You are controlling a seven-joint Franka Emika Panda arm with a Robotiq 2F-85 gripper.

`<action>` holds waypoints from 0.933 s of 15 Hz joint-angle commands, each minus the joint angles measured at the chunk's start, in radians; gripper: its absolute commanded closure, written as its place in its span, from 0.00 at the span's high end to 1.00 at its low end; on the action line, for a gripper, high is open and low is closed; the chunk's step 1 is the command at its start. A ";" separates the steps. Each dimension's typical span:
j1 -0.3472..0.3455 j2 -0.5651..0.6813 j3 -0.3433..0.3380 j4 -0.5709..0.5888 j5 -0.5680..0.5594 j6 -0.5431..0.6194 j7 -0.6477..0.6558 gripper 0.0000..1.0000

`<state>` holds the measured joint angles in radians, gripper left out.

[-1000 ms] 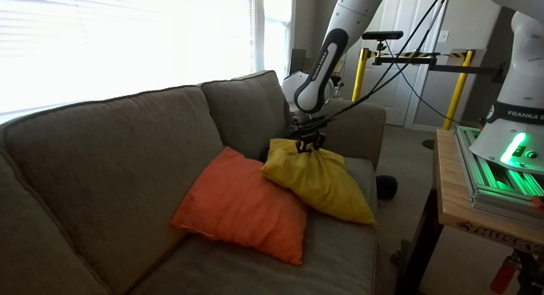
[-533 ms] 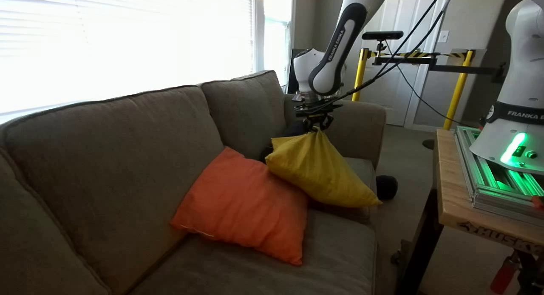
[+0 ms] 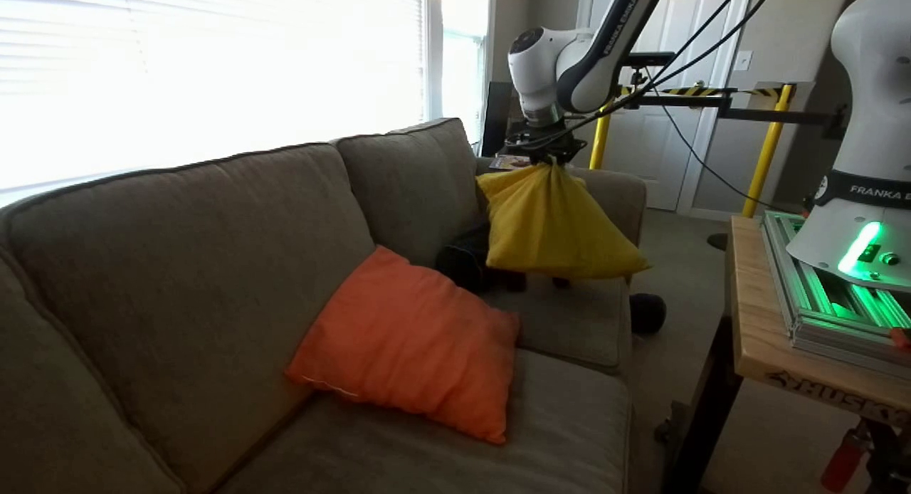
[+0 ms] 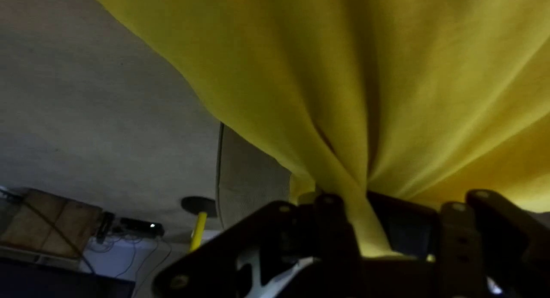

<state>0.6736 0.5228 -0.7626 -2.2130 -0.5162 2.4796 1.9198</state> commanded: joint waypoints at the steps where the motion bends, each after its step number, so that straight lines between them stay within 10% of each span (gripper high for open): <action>1: 0.072 -0.174 -0.077 -0.017 -0.220 -0.192 0.248 0.01; 8: -0.224 -0.340 0.223 0.138 -0.352 -0.584 0.447 0.01; 14: -0.575 -0.294 0.514 0.251 -0.195 -0.551 0.226 0.01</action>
<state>0.2313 0.1991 -0.3530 -2.0207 -0.8047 1.8799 2.2973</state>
